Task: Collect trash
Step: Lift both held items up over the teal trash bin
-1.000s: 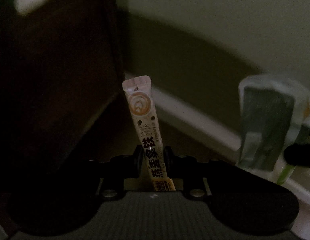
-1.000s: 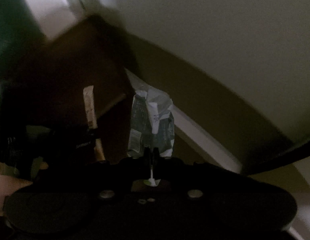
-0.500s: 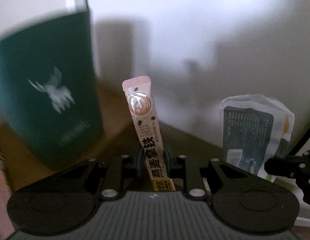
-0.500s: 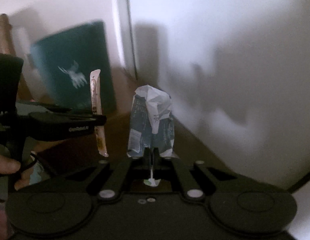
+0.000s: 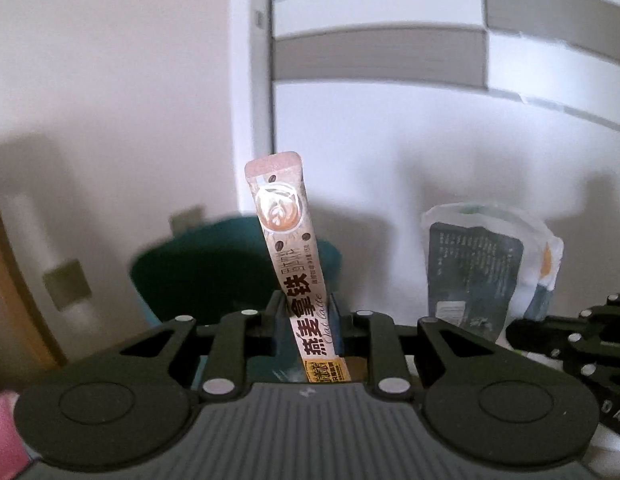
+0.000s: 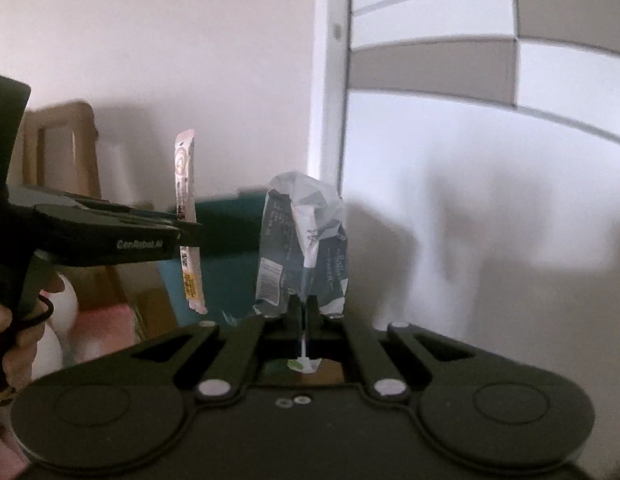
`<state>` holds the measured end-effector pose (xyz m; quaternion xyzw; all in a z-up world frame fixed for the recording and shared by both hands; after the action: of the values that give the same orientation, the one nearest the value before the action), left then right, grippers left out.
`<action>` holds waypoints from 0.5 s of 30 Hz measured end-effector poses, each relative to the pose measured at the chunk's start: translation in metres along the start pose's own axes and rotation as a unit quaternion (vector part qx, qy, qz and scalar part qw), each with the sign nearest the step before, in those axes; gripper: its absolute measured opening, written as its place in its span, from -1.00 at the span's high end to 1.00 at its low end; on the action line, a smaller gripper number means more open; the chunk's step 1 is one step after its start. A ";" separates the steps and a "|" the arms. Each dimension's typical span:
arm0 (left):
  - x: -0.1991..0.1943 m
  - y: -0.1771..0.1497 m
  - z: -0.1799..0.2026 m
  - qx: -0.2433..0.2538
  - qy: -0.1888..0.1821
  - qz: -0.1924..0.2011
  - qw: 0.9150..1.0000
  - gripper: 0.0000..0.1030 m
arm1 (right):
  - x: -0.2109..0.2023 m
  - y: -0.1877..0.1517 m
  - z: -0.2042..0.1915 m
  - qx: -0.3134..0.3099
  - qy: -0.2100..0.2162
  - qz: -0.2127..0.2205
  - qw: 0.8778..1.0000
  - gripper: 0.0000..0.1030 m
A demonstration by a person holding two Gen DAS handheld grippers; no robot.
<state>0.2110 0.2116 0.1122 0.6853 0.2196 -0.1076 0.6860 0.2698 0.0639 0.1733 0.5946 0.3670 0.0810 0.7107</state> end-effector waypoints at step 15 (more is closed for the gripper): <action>0.088 0.046 -0.083 -0.012 0.046 -0.050 0.998 0.57 | 0.105 0.072 -0.033 0.005 0.004 -0.010 1.000 0.99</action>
<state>0.2961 0.3084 0.1169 0.6691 0.2861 -0.1074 0.6774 0.3476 0.1683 0.1928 0.5941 0.3763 0.0749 0.7070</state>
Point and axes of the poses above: each gripper's, at about its wrist camera, not at the fingertips, and x roughly the way its jaws point, z to its right, y to its top, the point moved 4 cm from there along x, roughly the way its jaws point, and after that the axes turned 1 degree about x, right-handed, at the moved point
